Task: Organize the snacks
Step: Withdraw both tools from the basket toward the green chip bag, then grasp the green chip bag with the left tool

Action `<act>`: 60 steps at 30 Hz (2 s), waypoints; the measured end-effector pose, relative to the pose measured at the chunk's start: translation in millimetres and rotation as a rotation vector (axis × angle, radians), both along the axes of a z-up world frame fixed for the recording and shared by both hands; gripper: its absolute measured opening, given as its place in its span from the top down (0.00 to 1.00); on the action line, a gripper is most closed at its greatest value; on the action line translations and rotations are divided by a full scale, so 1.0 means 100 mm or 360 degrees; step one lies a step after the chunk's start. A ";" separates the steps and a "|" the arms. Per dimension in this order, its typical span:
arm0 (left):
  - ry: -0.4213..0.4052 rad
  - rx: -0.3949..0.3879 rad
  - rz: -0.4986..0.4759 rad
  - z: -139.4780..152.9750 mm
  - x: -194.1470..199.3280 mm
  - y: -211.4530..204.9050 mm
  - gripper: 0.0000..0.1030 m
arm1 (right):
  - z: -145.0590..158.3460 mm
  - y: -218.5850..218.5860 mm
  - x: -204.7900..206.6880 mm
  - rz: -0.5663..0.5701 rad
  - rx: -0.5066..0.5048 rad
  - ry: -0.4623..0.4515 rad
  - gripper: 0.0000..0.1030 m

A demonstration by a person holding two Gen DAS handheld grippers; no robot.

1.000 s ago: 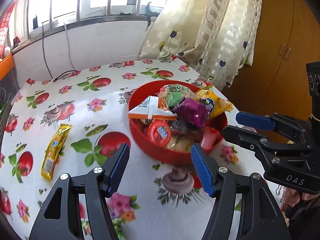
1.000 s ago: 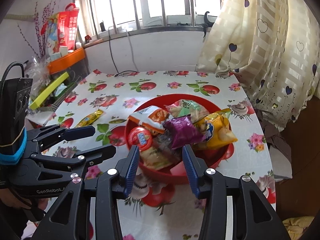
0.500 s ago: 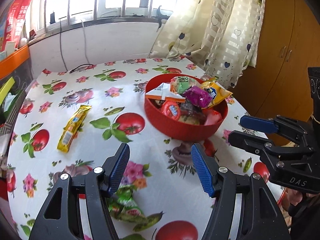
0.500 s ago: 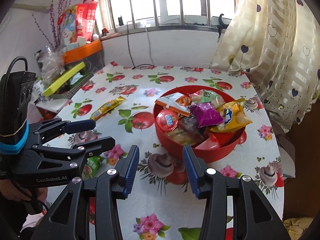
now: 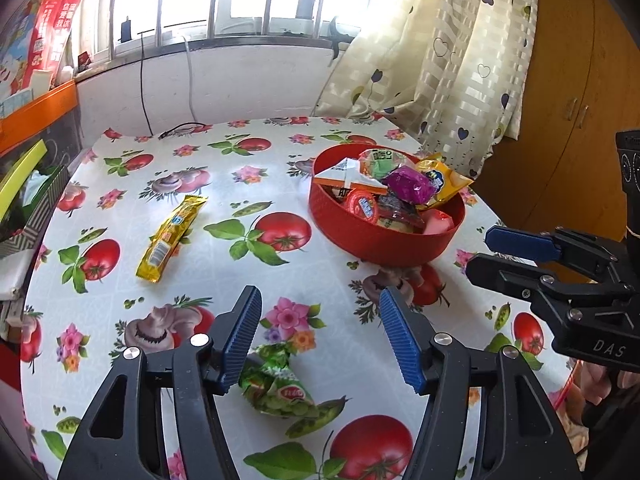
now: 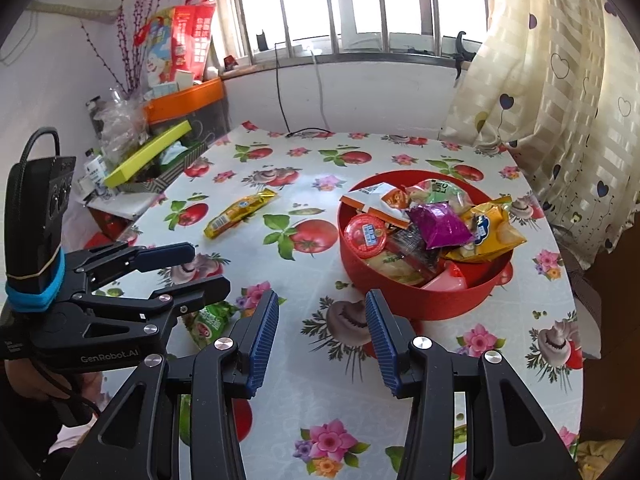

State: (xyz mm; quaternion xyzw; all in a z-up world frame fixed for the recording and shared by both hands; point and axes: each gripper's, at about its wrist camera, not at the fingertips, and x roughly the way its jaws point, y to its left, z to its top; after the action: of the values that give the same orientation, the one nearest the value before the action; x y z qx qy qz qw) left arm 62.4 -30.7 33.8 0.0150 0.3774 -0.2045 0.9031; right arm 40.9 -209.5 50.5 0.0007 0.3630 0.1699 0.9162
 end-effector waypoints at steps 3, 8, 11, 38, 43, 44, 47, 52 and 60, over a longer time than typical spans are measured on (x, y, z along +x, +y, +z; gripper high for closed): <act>0.0022 -0.0001 0.0022 -0.03 0.00 0.06 0.44 | -0.03 0.02 0.00 0.0011 0.0016 0.0015 0.58; 0.0051 -0.0019 0.0091 -0.11 -0.02 0.21 0.46 | -0.09 0.12 -0.03 0.0057 0.0011 0.0033 0.58; 0.0074 -0.0010 0.0133 -0.19 -0.03 0.31 0.46 | -0.14 0.16 -0.03 0.0069 0.0022 0.0034 0.58; 0.0317 0.0028 0.0161 -0.74 0.09 0.29 0.46 | -0.35 0.35 0.05 0.0127 0.0028 0.0169 0.58; 0.0310 0.0027 0.0152 -0.79 0.11 0.33 0.58 | -0.37 0.37 0.08 0.0122 0.0013 0.0187 0.58; 0.0304 0.0016 0.0154 -0.79 0.10 0.35 0.58 | -0.37 0.38 0.09 0.0125 0.0009 0.0186 0.58; 0.0277 0.0000 0.0169 -0.80 0.10 0.43 0.60 | -0.35 0.40 0.12 0.0130 0.0001 0.0170 0.58; 0.0229 -0.0039 0.0177 -0.73 0.11 0.54 0.61 | -0.38 0.50 0.23 0.0147 -0.0016 0.0189 0.58; 0.0115 -0.0073 0.0289 -0.54 0.38 0.94 0.61 | -0.41 0.78 0.55 0.0190 -0.0038 0.0191 0.58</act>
State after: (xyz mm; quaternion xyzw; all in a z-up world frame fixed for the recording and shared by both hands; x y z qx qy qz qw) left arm 100.1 62.8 -20.3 -0.0472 0.4046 -0.1309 0.9038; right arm 95.6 -131.9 10.0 -0.0216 0.4188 0.2196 0.8809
